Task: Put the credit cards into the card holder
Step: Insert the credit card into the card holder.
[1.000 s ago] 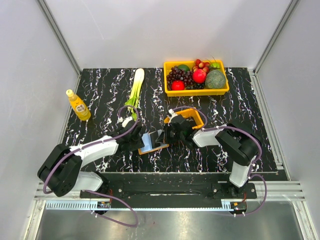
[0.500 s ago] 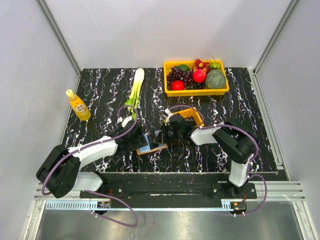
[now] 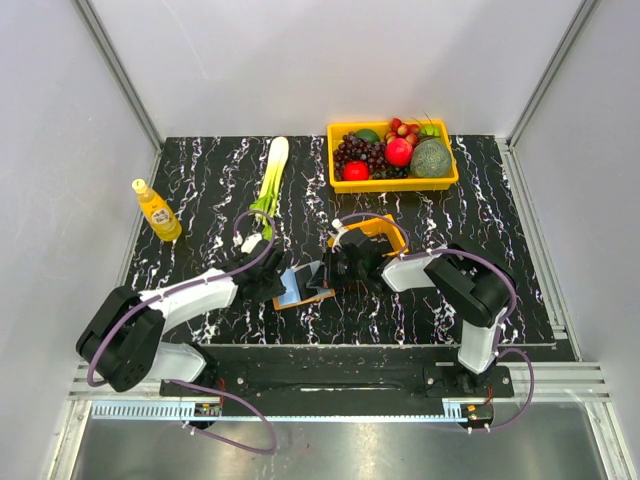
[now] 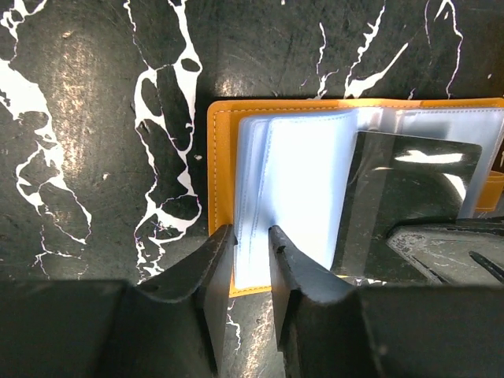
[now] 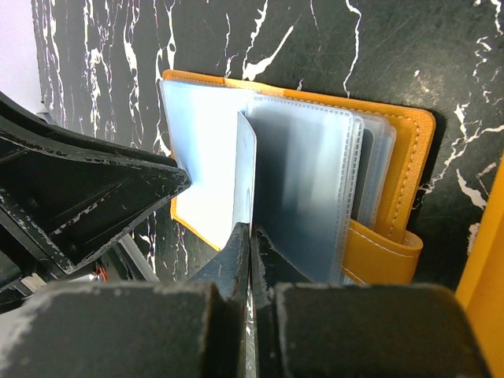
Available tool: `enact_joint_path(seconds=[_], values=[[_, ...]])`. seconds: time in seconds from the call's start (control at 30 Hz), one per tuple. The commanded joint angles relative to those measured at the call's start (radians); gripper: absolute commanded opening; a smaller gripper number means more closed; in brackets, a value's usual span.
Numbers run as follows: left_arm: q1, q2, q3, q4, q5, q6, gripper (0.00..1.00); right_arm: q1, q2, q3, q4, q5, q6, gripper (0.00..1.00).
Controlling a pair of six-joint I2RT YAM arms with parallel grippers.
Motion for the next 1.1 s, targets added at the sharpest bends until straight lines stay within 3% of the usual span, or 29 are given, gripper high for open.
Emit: enact_joint_path(seconds=[0.0, 0.2, 0.33, 0.6, 0.9, 1.07], values=[[0.003, 0.077, -0.045, -0.121, -0.024, 0.019, 0.29, 0.008, 0.058, -0.017, -0.069, 0.026, 0.007, 0.02], [0.003, 0.098, -0.030, -0.127, -0.019, 0.034, 0.24, 0.008, 0.064, -0.022, -0.035, 0.058, 0.037, 0.03], [0.003, 0.101, -0.031, -0.123, -0.019, 0.034, 0.24, 0.008, 0.099, 0.007, -0.028, -0.017, 0.028, 0.03], [0.003, 0.104, -0.028, -0.123, -0.013, 0.042, 0.22, 0.007, 0.040, -0.024, -0.034, 0.115, 0.071, 0.04], [0.003, 0.104, -0.030, -0.123, -0.010, 0.050, 0.19, -0.001, 0.104, 0.013, -0.046, 0.127, 0.032, 0.04], [0.003, 0.107, -0.028, -0.123, -0.011, 0.045, 0.19, -0.013, 0.109, -0.008, -0.035, 0.051, -0.015, 0.04]])
